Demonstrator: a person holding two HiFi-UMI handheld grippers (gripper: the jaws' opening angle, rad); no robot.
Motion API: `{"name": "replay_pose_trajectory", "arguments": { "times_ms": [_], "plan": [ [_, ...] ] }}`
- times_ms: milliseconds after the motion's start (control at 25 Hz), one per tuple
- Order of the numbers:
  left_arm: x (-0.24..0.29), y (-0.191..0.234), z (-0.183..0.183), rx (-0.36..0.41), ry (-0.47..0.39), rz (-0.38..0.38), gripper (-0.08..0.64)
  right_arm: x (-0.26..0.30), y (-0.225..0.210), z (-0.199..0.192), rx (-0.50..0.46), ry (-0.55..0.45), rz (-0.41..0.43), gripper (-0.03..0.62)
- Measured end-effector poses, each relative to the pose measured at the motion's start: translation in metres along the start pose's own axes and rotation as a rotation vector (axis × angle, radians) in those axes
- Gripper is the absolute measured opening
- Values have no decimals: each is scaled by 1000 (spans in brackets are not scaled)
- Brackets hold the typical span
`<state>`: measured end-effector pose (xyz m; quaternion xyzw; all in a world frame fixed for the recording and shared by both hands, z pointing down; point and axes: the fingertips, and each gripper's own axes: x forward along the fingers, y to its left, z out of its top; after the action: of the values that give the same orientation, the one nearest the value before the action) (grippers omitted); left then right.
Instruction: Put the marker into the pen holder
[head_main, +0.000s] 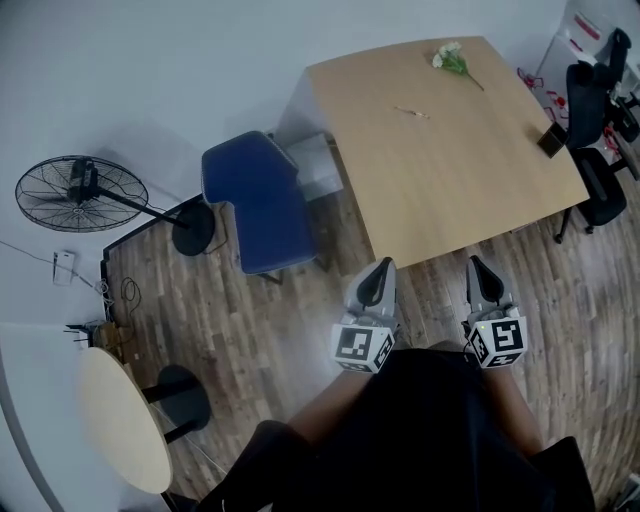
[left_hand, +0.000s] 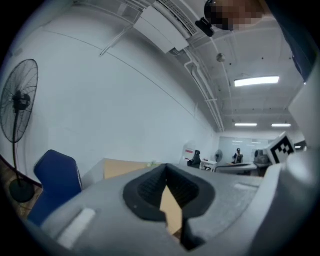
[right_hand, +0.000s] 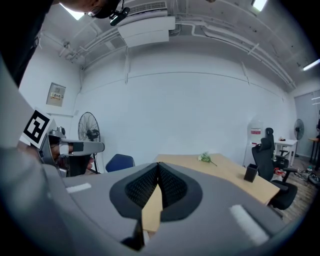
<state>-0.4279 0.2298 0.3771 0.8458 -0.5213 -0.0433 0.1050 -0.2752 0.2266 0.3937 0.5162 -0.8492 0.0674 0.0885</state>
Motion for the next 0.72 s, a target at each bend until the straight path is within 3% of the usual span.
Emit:
{"name": "replay_pose_trajectory", "arguments": {
  "times_ms": [240,440,720],
  "plan": [
    [14,27,-8,-23,28,-10,2,22,2,-7,5,34,-13,0],
    [34,30,-15,-39,27,-4,2,40,-8,-5,66,32,6,0],
    [70,34,-20,-15,45,47,2,82,-34,5,23,-3,63,0]
  ]
}}
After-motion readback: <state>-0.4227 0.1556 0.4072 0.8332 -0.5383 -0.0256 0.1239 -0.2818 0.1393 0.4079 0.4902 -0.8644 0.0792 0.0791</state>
